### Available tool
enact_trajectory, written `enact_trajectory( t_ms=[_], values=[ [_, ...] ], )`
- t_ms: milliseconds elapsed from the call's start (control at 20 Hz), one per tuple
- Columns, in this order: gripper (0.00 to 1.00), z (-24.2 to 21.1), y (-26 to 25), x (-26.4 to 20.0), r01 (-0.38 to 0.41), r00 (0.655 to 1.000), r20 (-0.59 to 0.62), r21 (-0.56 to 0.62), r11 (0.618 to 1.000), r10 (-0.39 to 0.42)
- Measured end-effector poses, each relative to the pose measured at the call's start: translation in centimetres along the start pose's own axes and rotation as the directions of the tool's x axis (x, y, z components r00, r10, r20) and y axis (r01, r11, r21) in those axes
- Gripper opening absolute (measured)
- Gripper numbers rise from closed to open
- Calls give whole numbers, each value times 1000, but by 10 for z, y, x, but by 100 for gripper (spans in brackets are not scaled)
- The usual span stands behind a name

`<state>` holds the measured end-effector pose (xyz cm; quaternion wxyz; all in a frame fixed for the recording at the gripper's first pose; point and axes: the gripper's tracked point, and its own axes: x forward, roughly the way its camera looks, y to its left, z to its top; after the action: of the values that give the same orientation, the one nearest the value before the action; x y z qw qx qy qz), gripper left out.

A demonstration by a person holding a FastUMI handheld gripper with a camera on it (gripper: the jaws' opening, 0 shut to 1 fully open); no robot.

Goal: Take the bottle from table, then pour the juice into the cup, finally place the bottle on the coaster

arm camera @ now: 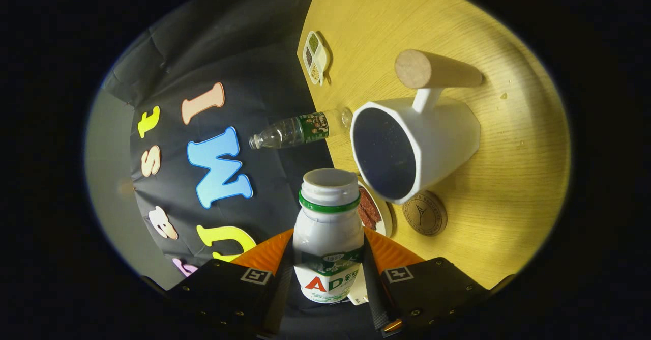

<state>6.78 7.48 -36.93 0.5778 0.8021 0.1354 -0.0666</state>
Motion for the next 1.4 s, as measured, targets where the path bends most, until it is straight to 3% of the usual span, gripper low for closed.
enact_trajectory(
  t_ms=[250, 600, 950, 1250, 1400],
  values=[
    [66, 2, 3, 0, -1, 999, -36, -87, 996, -2],
    [66, -2, 2, -1, -1, 999, -40, -112, 994, -3],
    [66, -8, 9, -5, -22, 998, -62, -295, 955, 4],
    [66, -14, 17, -7, -46, 998, -62, -541, 840, 15],
    [66, -20, 22, -6, -61, 997, -67, -660, 749, 22]
  ],
)
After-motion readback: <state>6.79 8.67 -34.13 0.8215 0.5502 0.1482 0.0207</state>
